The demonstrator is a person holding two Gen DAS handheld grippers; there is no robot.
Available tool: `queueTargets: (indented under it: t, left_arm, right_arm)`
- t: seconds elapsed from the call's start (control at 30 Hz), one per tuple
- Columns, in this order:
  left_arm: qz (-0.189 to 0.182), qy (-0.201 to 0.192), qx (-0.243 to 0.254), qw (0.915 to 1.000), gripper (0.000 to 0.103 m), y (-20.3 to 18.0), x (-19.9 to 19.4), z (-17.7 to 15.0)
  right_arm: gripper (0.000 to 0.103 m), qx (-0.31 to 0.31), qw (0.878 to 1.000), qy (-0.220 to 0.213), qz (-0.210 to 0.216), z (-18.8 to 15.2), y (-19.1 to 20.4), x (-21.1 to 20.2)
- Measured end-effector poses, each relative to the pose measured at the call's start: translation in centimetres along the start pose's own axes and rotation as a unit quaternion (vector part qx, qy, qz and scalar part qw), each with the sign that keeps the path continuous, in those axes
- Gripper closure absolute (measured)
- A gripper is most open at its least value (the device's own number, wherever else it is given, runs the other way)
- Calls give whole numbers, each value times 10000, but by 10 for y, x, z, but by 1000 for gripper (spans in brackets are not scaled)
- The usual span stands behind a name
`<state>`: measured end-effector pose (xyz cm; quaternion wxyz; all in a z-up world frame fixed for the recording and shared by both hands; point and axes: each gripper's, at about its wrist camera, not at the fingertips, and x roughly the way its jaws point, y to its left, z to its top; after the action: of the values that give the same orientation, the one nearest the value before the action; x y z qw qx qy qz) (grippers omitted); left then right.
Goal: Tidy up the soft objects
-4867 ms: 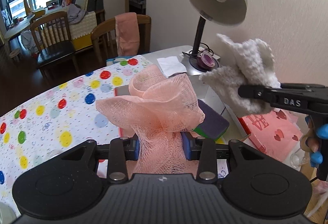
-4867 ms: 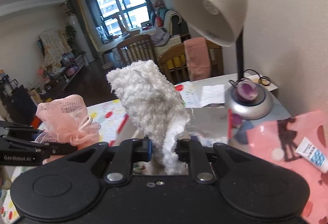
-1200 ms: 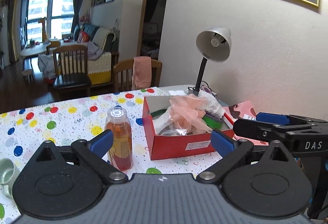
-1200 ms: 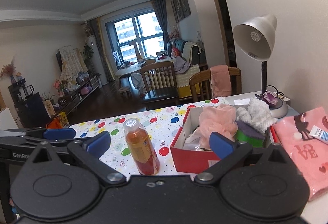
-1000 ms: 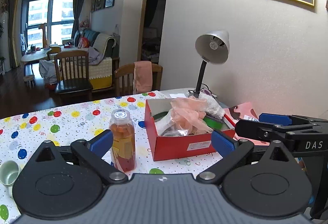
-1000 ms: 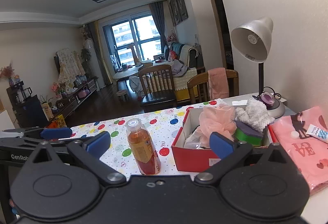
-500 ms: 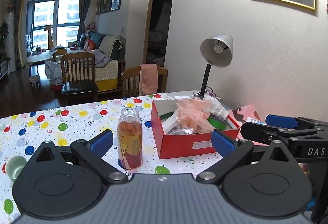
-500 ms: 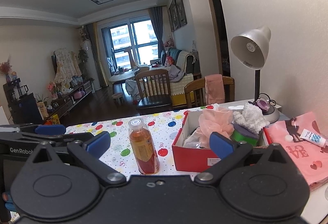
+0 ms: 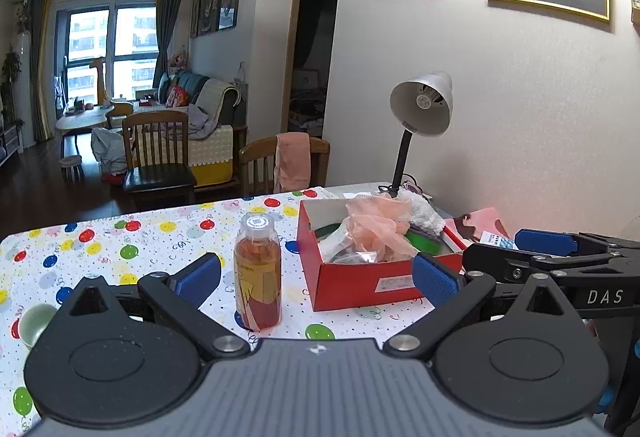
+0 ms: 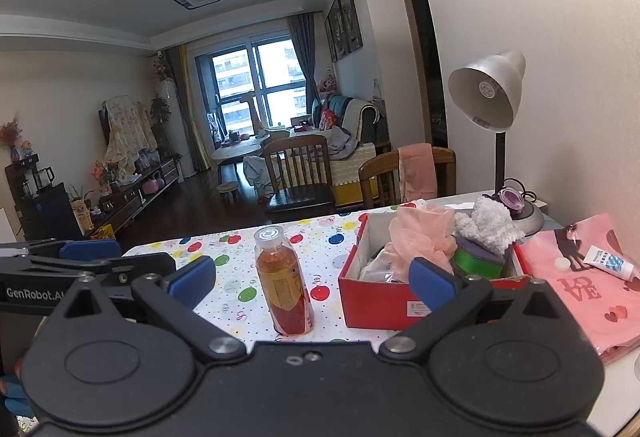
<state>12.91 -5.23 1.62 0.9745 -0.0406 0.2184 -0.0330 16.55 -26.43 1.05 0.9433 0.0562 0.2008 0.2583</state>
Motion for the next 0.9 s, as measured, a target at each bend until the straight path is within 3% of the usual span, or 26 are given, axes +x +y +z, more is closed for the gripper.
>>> queueTargets:
  t: [0.9]
  left_arm:
    - [-90,66,-114,9999,1,7,-3,-6]
  right_arm:
    - [0,-5,10000,76,-26,-3,3,3]
